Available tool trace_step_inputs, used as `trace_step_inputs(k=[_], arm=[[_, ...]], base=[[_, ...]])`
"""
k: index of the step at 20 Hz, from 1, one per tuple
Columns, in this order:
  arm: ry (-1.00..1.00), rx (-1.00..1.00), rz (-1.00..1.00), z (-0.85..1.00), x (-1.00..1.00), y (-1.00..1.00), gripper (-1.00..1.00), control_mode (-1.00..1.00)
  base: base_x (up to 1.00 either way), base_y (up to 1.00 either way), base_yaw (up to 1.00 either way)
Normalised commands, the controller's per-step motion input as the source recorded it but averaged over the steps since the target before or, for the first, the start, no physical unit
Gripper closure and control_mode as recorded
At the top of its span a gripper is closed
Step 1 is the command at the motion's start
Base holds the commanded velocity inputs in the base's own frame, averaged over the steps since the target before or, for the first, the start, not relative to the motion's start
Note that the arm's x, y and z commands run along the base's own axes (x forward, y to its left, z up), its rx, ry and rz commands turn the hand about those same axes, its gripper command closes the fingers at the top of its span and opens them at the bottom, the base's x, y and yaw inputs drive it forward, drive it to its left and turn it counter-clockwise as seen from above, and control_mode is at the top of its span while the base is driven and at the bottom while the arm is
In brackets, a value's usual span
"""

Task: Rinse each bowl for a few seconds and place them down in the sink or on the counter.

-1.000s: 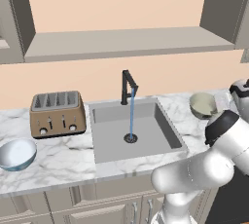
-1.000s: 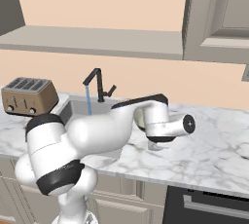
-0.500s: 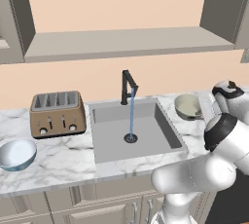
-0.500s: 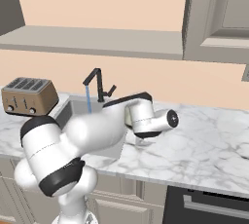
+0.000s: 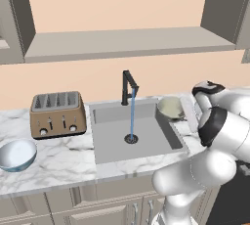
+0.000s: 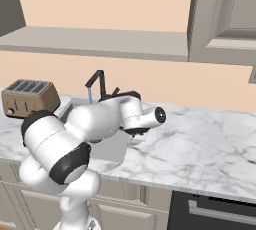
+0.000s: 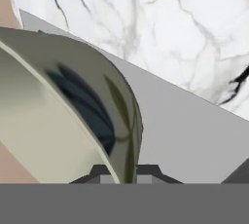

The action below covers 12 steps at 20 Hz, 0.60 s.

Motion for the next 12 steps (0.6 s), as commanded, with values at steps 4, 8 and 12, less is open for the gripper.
trace_step_inputs(k=[4,8,12], arm=[[0.03,0.0,0.08,-0.23,0.39,0.52,1.0,-1.0],[0.04,0.0,0.09,-0.2,0.38,0.48,1.0,-1.0],[0.05,0.0,0.09,-0.2,0.43,0.33,1.0,-1.0]], base=[[0.0,0.0,0.0],[0.0,0.0,0.0],[0.0,0.0,0.0]])
